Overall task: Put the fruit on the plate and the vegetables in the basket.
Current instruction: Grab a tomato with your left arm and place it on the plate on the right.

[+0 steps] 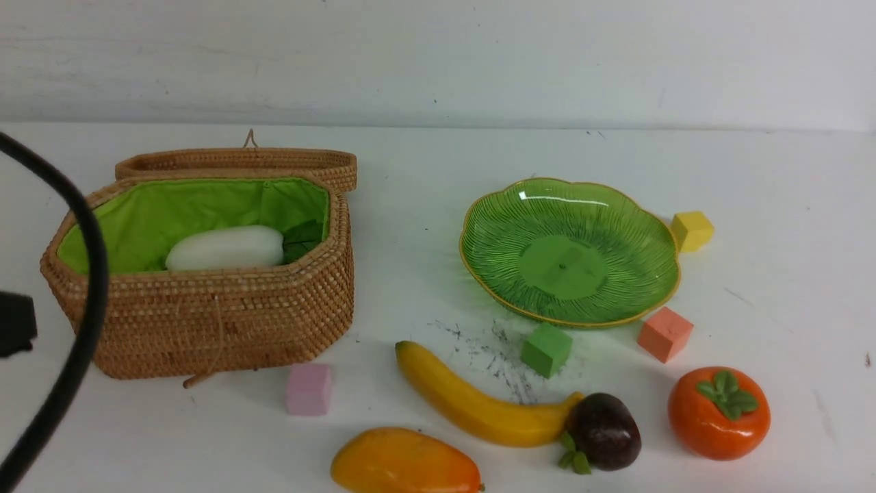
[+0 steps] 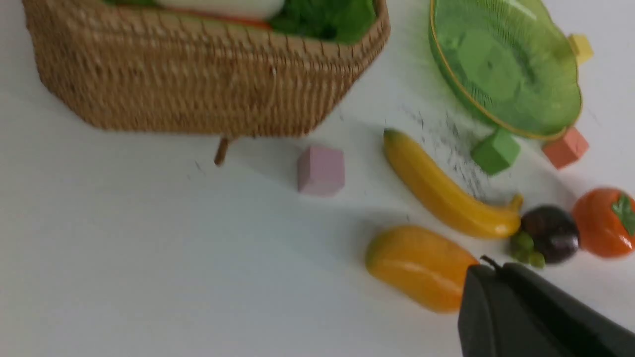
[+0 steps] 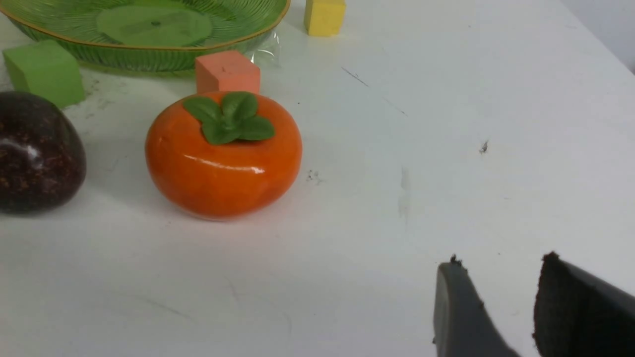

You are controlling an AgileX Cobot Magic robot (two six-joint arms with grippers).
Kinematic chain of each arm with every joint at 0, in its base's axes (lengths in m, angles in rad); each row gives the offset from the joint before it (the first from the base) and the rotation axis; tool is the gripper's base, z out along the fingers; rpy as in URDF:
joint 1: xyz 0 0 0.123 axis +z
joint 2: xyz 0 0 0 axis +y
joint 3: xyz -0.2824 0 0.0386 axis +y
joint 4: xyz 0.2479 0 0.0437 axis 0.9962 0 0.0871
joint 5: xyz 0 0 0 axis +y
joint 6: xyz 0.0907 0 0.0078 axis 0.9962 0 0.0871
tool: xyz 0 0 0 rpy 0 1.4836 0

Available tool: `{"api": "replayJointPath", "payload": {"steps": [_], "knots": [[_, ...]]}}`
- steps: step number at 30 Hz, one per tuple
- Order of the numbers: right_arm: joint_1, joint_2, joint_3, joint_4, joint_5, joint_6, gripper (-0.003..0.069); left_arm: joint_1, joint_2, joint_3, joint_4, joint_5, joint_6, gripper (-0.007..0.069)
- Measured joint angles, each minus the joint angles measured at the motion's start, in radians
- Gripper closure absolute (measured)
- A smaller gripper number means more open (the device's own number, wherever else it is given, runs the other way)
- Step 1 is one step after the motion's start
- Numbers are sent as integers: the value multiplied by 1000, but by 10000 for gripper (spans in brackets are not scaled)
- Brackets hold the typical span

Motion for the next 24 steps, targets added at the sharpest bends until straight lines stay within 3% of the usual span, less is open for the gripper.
{"api": "replayJointPath", "payload": {"steps": [7,10,16,24], "knots": [[0,0,0,0,0,0,418,-29,-167,151,208,-257,3,638],[0,0,0,0,0,0,418,-78,-284,308,301,-388,3,638],[0,0,0,0,0,0,418,-84,-560,615,315,-565,3,634],[0,0,0,0,0,0,418,-84,-693,897,314,-590,2,627]]}}
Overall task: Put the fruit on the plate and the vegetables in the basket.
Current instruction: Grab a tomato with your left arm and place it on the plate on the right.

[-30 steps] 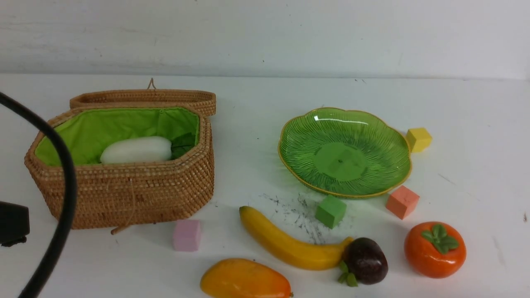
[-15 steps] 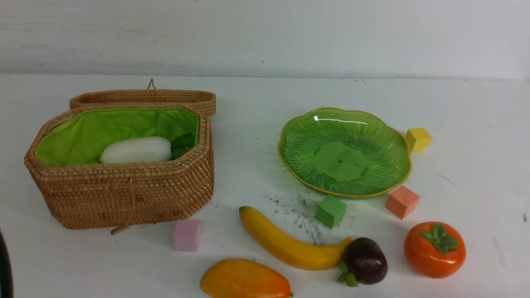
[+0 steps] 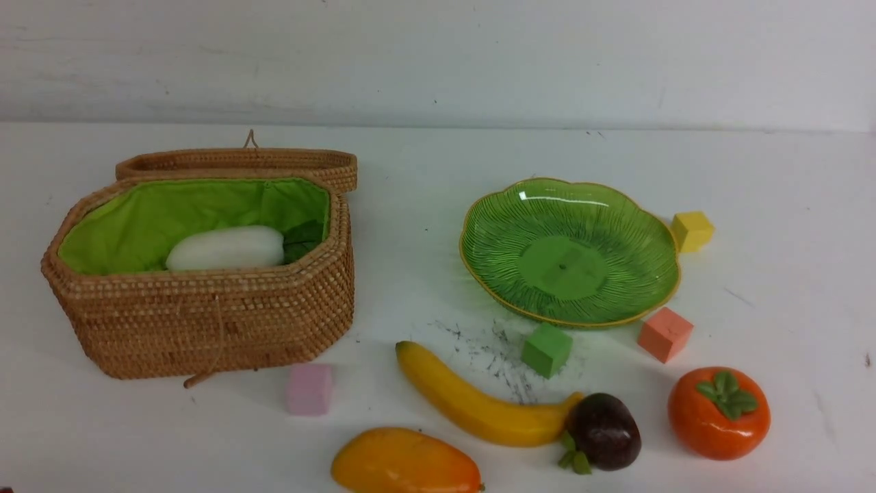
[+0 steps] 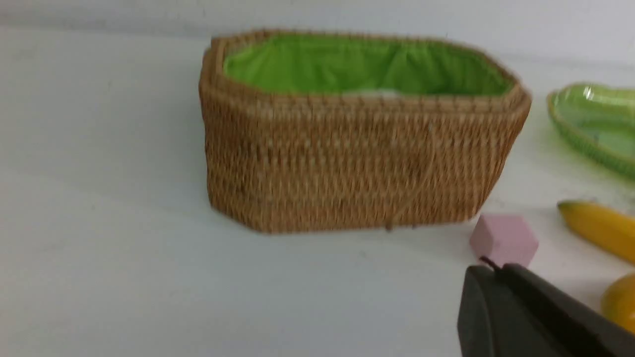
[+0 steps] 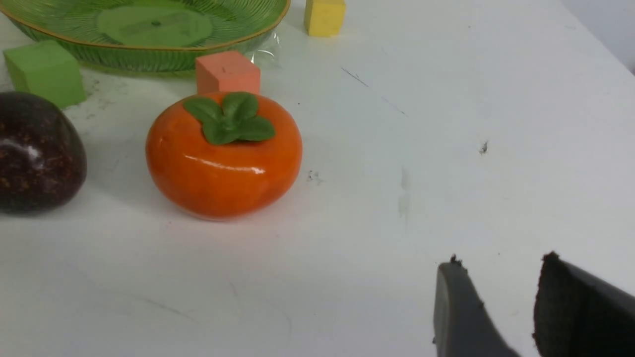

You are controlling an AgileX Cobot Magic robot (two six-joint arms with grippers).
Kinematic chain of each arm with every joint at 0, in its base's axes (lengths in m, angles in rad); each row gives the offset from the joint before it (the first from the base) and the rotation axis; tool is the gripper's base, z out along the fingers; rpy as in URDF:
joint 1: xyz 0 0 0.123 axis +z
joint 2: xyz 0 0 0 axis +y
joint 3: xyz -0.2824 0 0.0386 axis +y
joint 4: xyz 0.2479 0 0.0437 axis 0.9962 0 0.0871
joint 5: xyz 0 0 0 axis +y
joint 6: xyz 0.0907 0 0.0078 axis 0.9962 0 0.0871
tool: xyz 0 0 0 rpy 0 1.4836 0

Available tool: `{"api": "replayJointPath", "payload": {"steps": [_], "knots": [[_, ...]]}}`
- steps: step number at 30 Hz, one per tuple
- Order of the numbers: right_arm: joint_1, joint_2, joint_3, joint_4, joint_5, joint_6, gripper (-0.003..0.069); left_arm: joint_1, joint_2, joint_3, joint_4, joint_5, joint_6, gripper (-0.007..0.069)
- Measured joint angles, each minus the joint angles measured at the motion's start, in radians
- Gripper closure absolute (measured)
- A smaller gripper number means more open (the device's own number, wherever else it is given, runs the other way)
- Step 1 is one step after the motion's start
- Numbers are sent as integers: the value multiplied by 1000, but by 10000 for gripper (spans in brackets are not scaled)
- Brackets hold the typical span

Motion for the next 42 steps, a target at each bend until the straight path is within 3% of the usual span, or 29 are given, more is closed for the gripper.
{"api": "replayJointPath", "payload": {"steps": [5,15,33,42], "knots": [[0,0,0,0,0,0,418,8,0,66,-41,19,-52,624],[0,0,0,0,0,0,418,129,0,67,-80,19,-104,616],[0,0,0,0,0,0,418,131,0,67,-83,16,-104,605],[0,0,0,0,0,0,418,73,0,67,-83,14,-104,596]]}}
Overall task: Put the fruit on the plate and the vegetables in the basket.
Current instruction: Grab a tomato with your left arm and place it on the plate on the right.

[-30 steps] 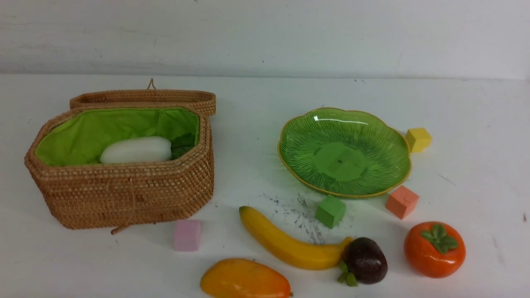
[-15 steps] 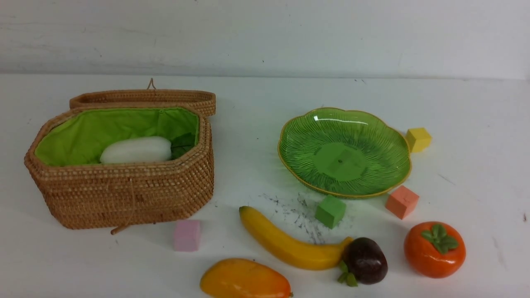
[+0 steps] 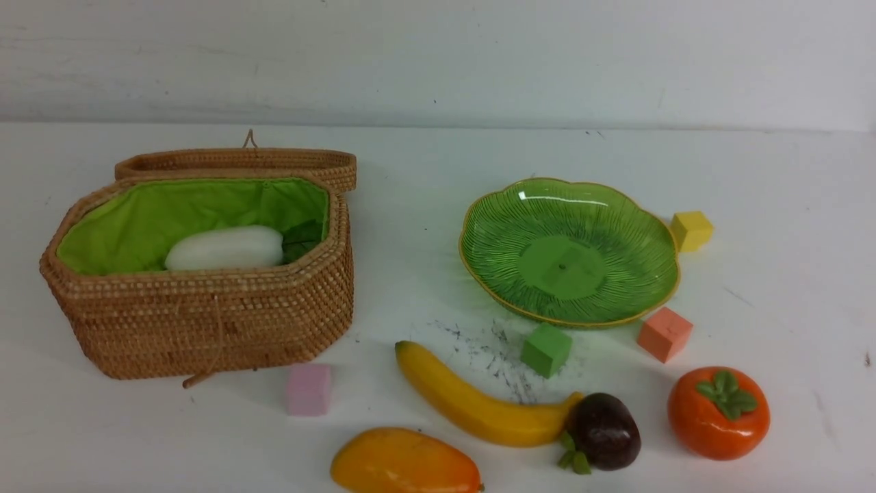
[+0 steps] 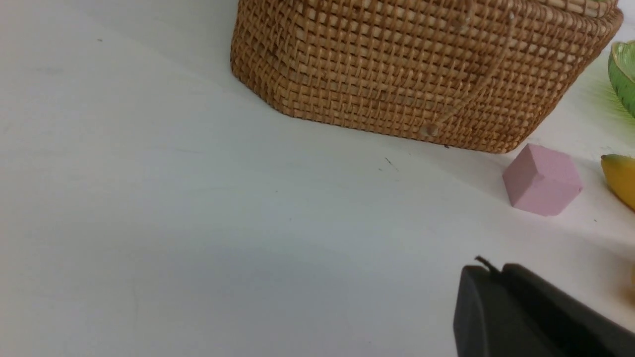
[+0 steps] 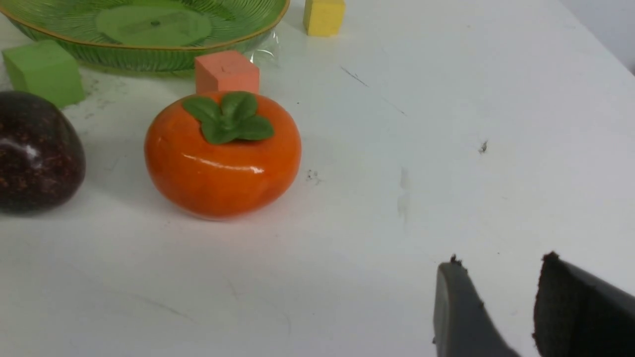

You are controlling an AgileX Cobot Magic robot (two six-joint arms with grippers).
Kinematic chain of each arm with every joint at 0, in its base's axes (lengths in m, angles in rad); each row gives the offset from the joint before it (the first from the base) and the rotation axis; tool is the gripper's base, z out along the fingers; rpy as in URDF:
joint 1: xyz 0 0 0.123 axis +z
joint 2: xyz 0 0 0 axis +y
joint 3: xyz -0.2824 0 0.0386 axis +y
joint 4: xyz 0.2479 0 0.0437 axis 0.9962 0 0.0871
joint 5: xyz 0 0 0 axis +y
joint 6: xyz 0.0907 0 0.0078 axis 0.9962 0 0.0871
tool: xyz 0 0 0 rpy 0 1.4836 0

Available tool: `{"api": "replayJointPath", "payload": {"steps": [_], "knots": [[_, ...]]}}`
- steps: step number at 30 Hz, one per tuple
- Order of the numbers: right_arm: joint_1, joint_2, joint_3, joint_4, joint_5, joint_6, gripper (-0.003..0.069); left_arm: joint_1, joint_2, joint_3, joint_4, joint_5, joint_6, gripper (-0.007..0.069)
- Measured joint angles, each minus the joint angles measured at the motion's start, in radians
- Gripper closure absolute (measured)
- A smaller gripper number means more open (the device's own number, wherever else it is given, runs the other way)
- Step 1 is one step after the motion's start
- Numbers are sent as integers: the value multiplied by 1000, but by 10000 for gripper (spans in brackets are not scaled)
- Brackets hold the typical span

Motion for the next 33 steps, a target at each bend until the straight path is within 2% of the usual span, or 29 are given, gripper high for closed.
{"api": "replayJointPath", "payload": {"steps": [26,30,33], "knots": [[0,0,0,-7,-3,0,418,0,0,0,0,0,-1,585],[0,0,8,-15,-79,0,418,0,0,0,0,0,-1,580],[0,0,9,-16,-195,0,418,0,0,0,0,0,-1,578]]}}
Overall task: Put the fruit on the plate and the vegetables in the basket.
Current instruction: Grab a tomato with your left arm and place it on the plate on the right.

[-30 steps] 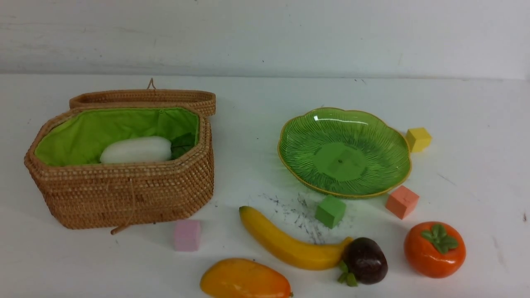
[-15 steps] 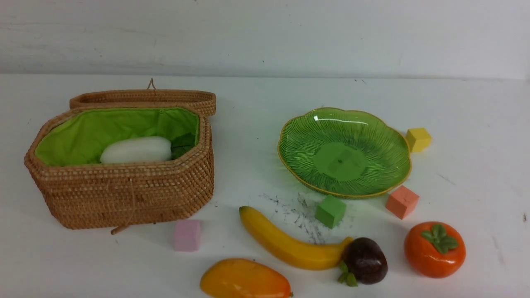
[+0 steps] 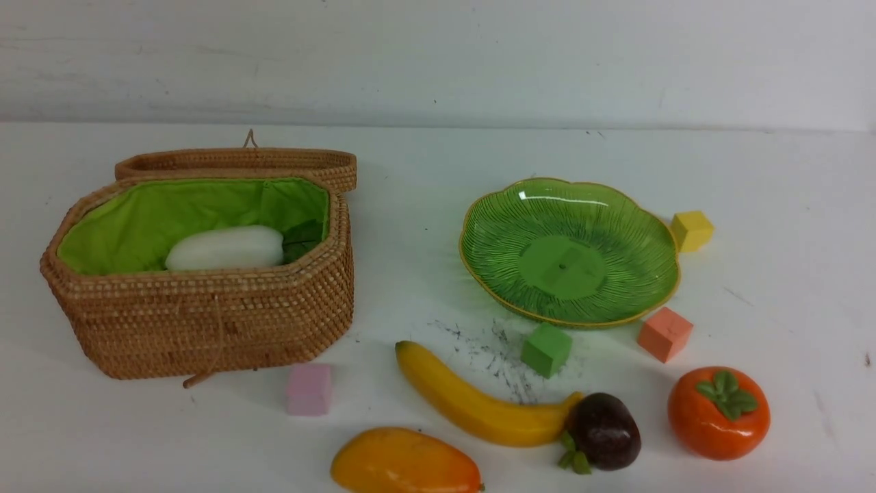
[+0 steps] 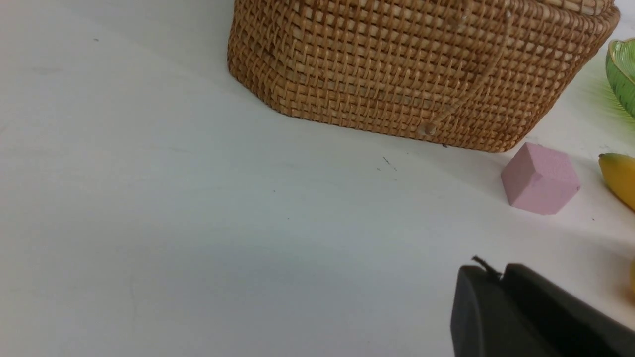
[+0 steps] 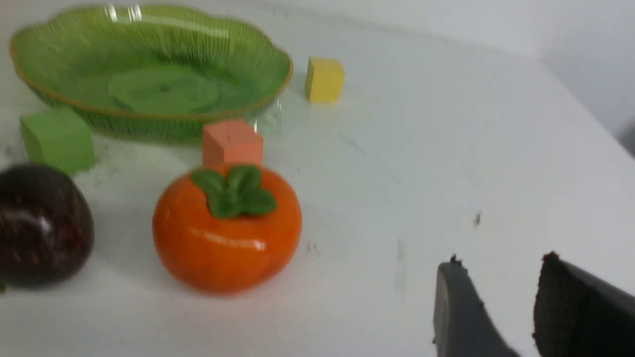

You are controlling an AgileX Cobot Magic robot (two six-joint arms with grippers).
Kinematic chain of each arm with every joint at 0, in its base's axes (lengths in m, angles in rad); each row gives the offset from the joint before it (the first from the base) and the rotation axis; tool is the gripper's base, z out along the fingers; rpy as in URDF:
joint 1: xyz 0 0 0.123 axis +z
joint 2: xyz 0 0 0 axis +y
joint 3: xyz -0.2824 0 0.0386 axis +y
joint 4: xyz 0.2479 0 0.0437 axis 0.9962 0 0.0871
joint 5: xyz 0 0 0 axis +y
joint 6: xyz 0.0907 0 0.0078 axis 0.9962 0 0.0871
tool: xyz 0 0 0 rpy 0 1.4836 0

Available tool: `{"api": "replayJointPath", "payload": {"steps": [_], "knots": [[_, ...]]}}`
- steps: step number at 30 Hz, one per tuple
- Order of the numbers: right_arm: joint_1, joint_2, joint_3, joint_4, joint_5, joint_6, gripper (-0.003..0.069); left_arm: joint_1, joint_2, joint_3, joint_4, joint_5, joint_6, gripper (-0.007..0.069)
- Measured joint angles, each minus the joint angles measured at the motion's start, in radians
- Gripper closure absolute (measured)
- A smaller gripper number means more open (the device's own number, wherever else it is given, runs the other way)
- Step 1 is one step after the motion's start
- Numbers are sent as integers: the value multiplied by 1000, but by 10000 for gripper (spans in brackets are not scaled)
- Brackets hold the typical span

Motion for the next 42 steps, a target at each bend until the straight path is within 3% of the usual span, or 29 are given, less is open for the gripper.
{"api": "replayJointPath", "payload": {"steps": [12,17,19,24,27,31,36,42], "knots": [[0,0,0,-11,-311,10,418,0,0,0,0,0,0,571],[0,0,-3,61,-649,159,418,0,0,0,0,0,0,567],[0,0,-50,131,-677,224,418,0,0,0,0,0,0,567],[0,60,-325,298,-513,243,418,0,0,0,0,0,0,564],[0,161,-494,327,-385,179,418,0,0,0,0,0,0,561],[0,439,-791,303,-91,20,418,0,0,0,0,0,-1,553],[0,653,-865,269,63,-85,418,0,0,0,0,0,-2,550],[0,878,-864,383,291,-93,417,0,0,0,0,0,-2,543]]}}
